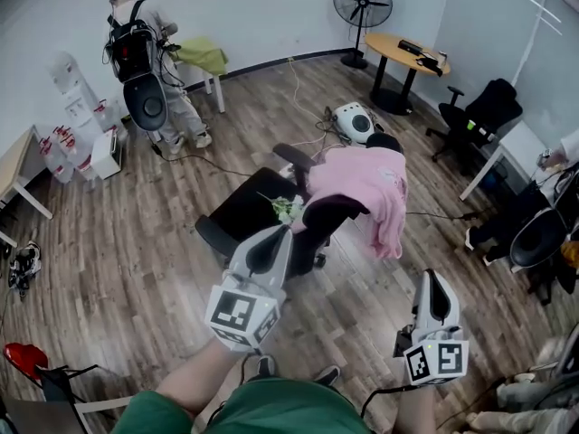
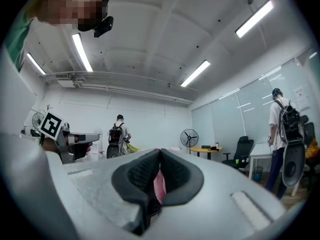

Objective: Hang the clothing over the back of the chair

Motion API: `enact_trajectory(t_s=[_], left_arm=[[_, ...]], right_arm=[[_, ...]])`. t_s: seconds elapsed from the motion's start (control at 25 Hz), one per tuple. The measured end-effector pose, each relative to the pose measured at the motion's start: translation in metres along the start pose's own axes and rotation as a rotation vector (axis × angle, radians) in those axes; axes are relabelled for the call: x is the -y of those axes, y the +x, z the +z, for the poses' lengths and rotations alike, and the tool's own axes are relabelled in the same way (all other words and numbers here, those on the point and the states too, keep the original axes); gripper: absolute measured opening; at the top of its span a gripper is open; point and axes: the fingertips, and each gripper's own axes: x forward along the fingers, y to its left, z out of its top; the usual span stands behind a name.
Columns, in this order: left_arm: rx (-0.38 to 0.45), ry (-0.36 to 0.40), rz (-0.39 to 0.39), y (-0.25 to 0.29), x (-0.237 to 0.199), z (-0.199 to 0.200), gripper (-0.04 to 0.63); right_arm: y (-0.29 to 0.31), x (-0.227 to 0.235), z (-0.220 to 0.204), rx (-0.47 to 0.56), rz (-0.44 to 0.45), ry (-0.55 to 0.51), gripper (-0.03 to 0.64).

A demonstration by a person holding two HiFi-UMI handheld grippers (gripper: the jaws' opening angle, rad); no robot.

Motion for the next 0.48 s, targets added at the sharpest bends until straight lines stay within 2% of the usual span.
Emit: enact_trajectory(t_s=[0.2,0.48], left_arm=[[0.016,-0.009,-0.051,-0.006,-0.022,0.008,0.011],[0.03,0.054,-0.103,-0.022,-0.049,0.028,0.011]], right_arm=[[-0.001,-0.025,0.01,0.029,-0.057,-0.049,0.004],[-0.001,-0.06,0.023,0.083,-0.116,-0.045,0.003]])
